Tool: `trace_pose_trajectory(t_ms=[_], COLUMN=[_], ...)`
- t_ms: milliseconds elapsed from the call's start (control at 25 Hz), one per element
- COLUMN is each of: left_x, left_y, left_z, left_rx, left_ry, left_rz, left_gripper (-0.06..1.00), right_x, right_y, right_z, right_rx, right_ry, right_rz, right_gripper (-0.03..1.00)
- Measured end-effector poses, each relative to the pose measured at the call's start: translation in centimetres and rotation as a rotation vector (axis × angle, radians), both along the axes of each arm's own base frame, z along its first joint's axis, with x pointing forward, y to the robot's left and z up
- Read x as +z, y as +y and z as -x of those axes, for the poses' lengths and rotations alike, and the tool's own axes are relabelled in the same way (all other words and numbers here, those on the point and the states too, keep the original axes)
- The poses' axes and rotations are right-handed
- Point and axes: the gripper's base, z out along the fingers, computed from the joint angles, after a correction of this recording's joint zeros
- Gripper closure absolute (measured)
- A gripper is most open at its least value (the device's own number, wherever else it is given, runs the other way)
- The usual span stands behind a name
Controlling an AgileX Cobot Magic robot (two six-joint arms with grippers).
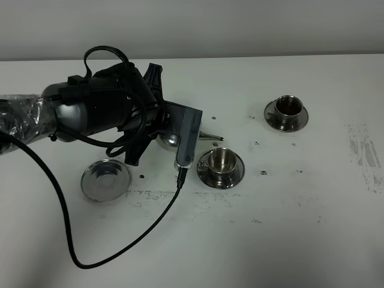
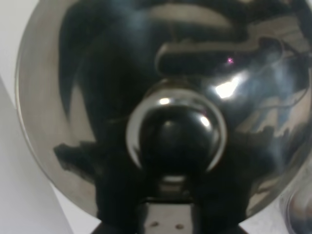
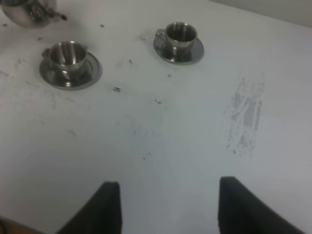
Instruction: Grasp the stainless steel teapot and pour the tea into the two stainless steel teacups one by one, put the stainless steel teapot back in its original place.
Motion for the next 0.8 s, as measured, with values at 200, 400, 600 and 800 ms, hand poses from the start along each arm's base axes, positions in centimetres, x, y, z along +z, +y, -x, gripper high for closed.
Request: trace_pose_trajectory(t_ms=[200, 400, 600, 800], left_x=[-1.2, -1.3, -1.2, -1.1], left_y=[-0.3, -0.2, -0.2, -0.3], left_z=[-0.1, -0.4, -0.7, -0.9], left_rx=[-0.012, -0.039, -0.086, -0.111], left_ry=[0.016, -0.005, -0.044, -0.066], left_rz=[-0.007, -0.042, -0.085, -0.092], left_gripper=[0.77, 0.77, 0.77, 0.77], right_x=[0.0, 0.0, 0.0, 0.0], right_y=[0.0, 0.0, 0.0, 0.0], right_z=[0.0, 0.0, 0.0, 0.0], right_rx=[0.0, 0.0, 0.0, 0.0], right_ry=[0.0, 0.0, 0.0, 0.0], right_rz=[0.0, 0.0, 0.0, 0.0], right_gripper=[0.54, 0.54, 0.54, 0.54])
